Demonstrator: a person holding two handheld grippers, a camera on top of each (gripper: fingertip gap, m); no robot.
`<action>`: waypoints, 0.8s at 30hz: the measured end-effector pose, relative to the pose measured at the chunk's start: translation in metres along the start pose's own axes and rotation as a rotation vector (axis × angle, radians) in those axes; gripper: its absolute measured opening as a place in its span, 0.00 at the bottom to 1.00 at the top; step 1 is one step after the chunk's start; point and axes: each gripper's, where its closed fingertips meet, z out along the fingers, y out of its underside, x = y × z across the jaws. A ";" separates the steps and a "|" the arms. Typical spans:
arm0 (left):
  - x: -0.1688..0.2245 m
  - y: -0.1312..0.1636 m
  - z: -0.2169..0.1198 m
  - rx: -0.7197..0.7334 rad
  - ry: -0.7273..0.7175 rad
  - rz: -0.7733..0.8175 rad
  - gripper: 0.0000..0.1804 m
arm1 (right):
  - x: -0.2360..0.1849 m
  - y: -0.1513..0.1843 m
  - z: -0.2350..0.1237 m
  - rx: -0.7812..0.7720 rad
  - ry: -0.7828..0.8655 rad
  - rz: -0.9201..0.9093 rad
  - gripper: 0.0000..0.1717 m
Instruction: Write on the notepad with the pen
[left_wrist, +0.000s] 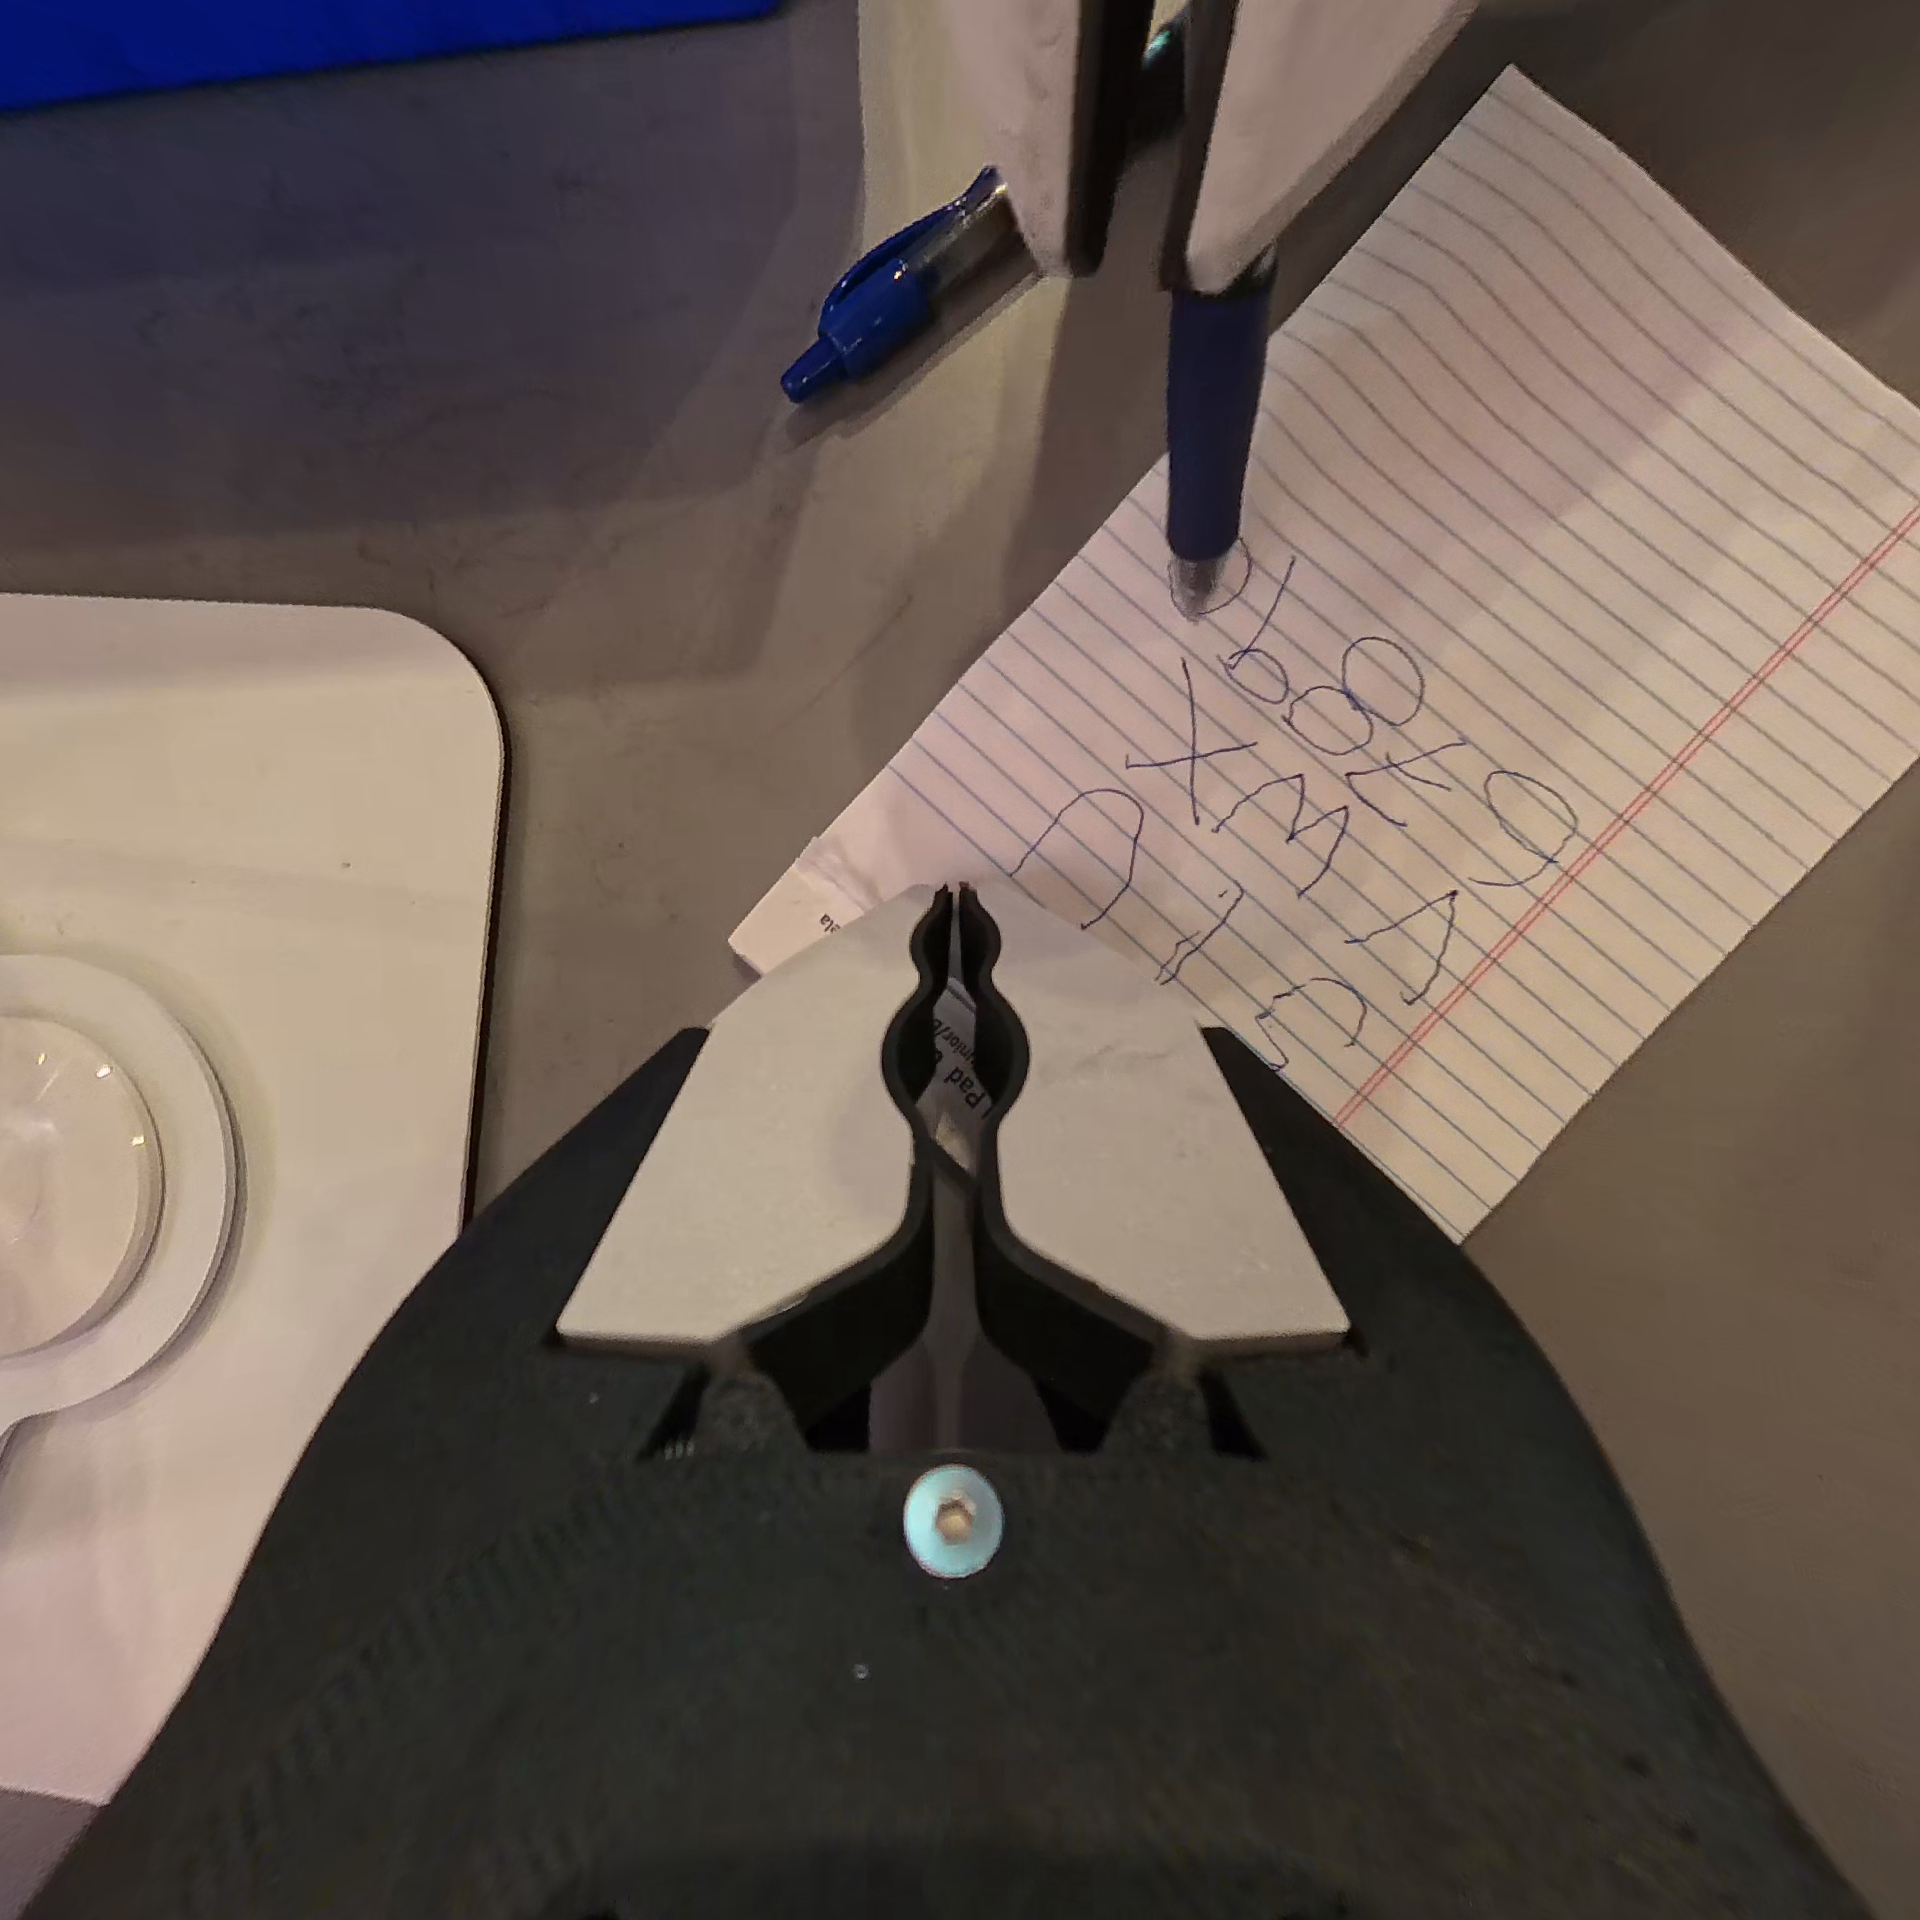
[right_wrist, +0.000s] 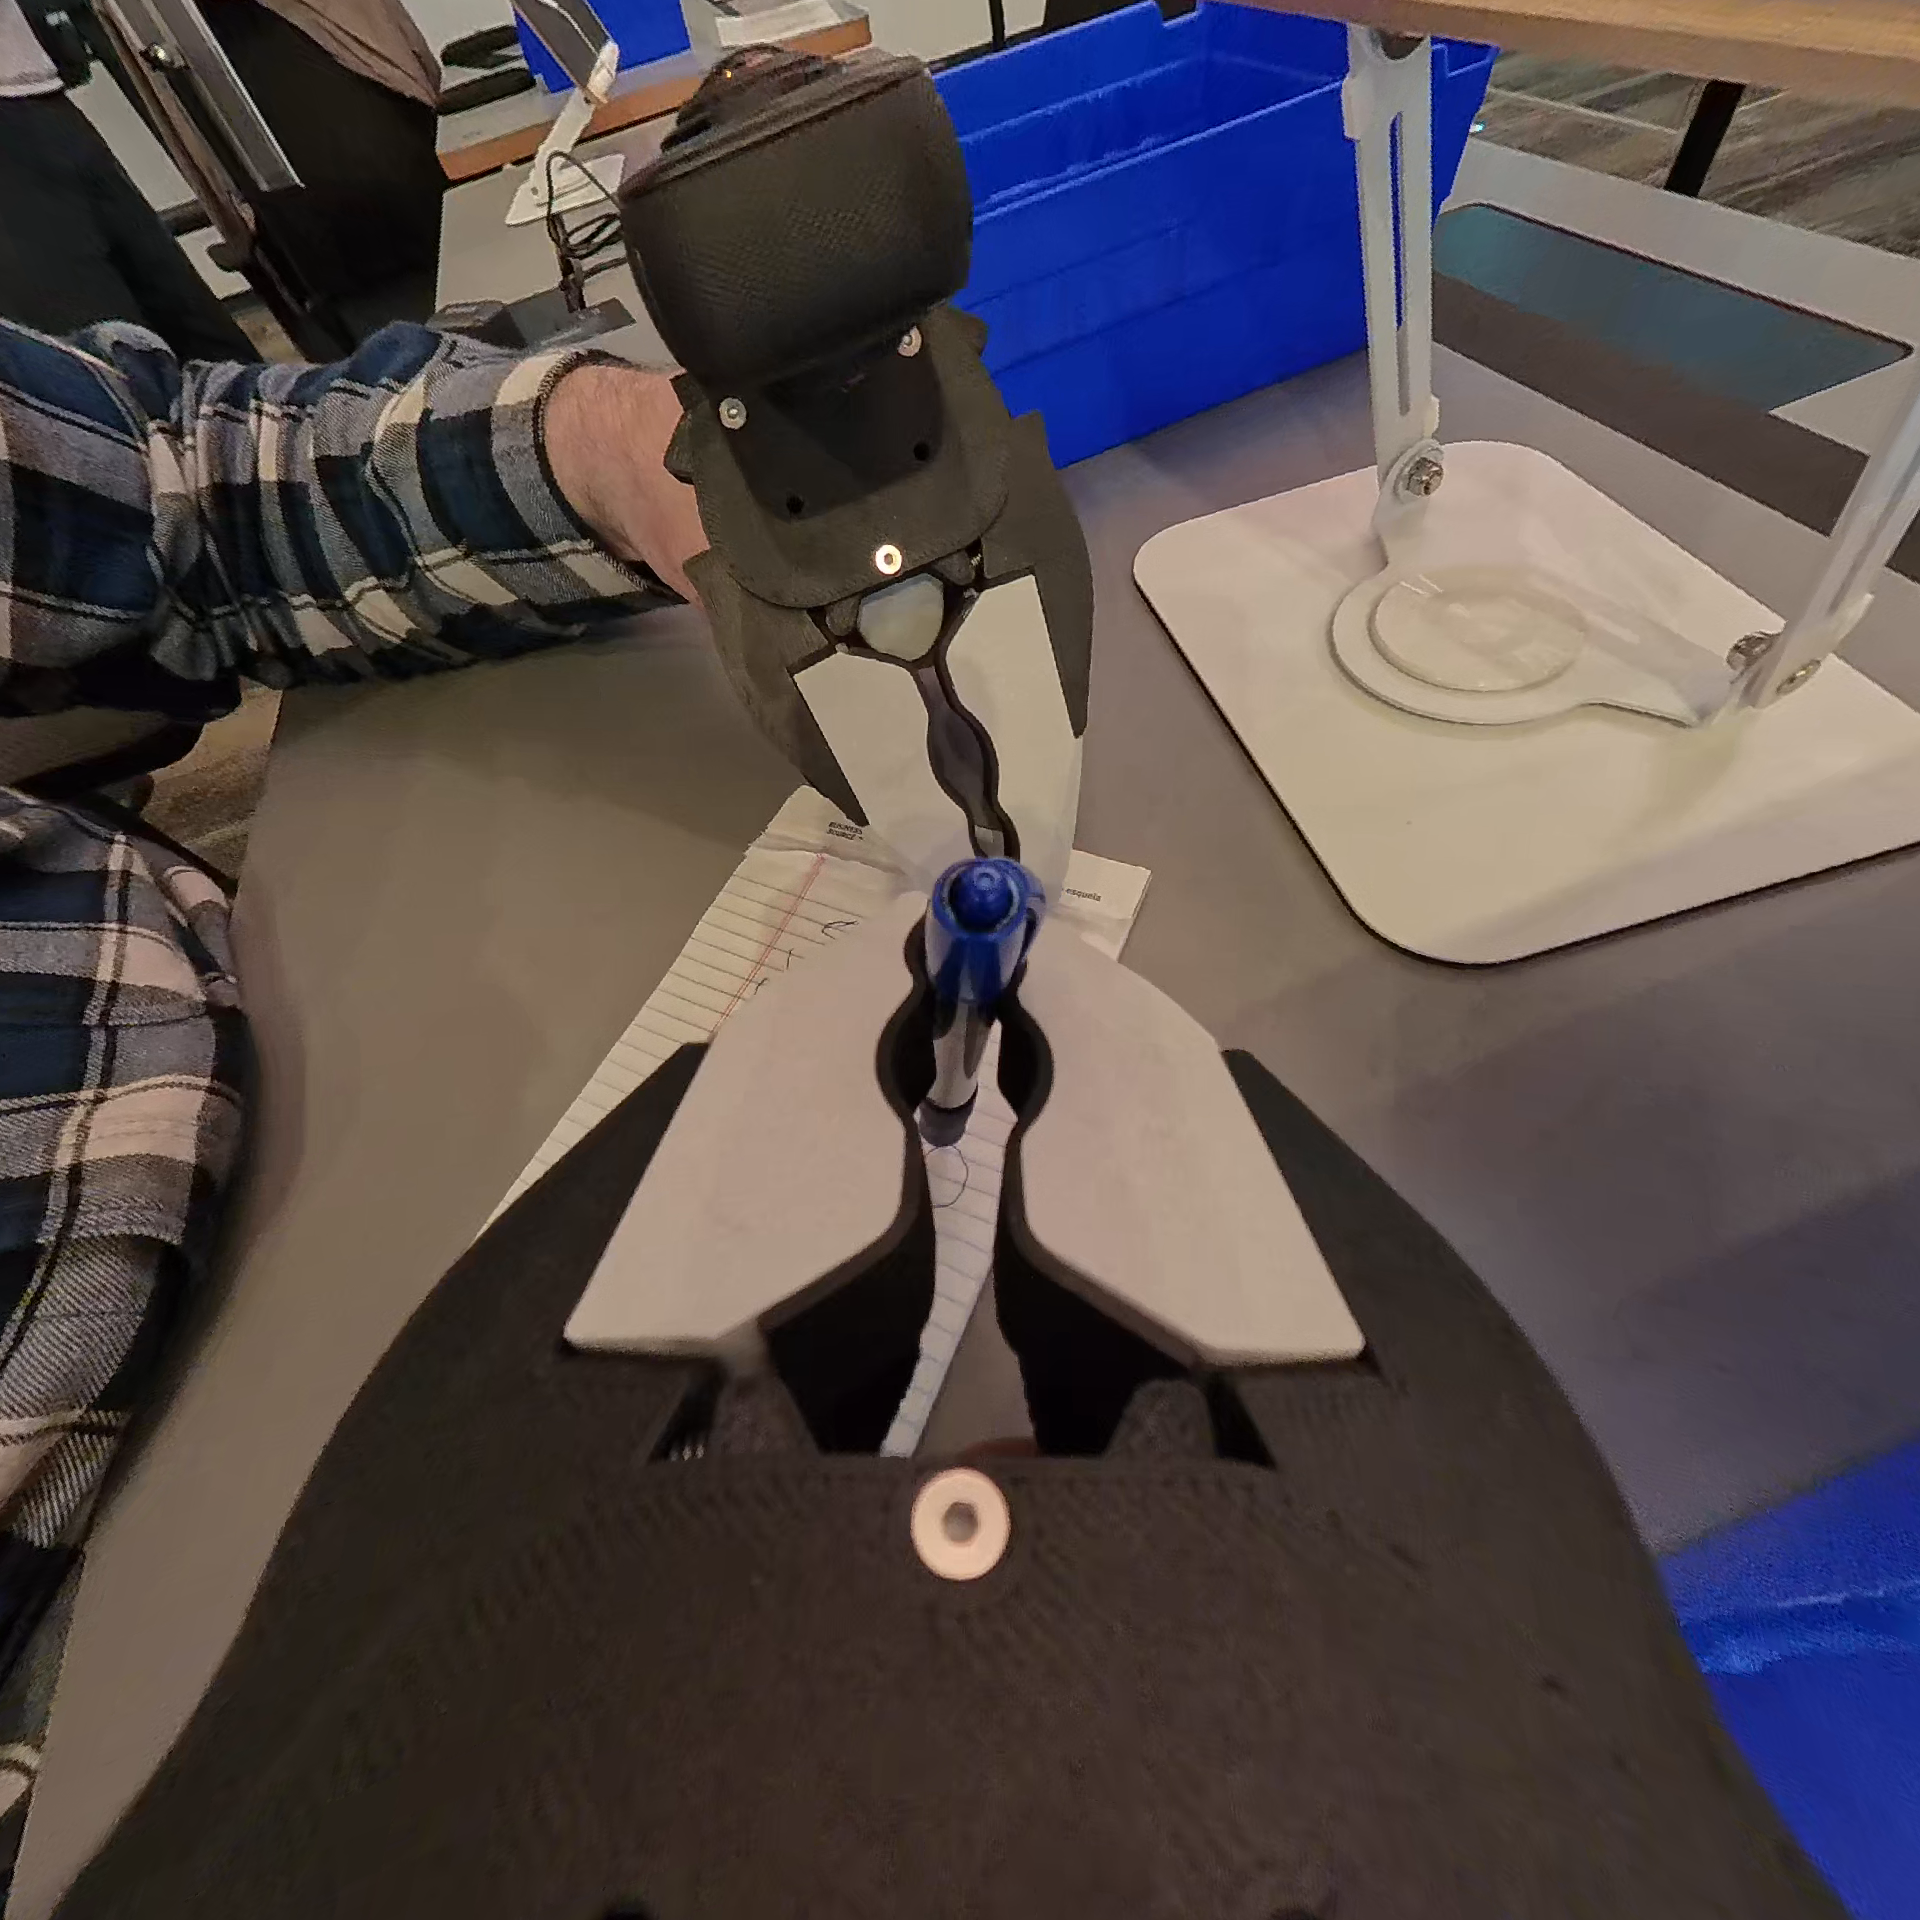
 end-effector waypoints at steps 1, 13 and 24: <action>0.000 0.000 0.000 0.000 0.000 0.001 0.01 | 0.000 0.000 0.000 -0.001 0.005 -0.001 0.04; -0.001 -0.004 0.003 -0.077 0.001 0.092 0.01 | -0.001 -0.024 -0.048 0.086 0.137 0.005 0.04; -0.022 -0.004 -0.002 -0.087 -0.104 0.065 0.07 | -0.032 -0.031 -0.086 0.140 0.271 0.012 0.04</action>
